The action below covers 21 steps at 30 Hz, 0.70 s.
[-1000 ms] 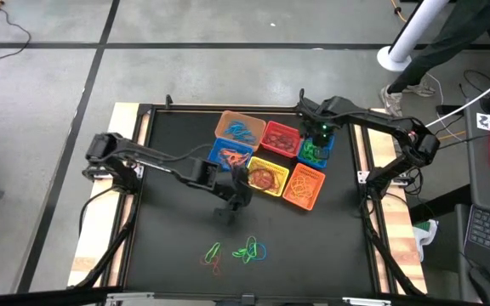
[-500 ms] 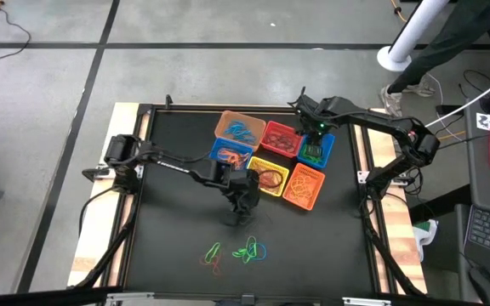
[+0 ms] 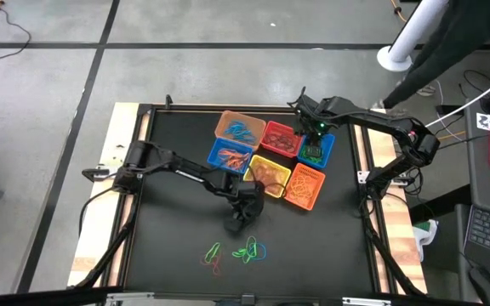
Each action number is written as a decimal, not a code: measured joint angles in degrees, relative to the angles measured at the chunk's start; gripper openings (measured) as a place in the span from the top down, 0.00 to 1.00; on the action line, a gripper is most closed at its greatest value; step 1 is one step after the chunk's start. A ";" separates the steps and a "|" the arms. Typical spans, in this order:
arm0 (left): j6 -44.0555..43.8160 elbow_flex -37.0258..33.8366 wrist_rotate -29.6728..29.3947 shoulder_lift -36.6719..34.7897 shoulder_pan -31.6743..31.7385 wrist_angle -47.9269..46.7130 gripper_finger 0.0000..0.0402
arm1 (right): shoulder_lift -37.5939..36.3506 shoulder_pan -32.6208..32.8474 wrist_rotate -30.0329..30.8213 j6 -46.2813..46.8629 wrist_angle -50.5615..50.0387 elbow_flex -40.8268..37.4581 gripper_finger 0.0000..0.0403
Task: Sort rubber bands into baskets
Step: Put the violet rubber band into the pink basket
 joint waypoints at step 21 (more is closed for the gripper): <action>1.21 -0.07 -6.04 0.30 -1.44 0.10 0.98 | 0.00 0.00 0.01 -0.04 1.41 0.00 0.65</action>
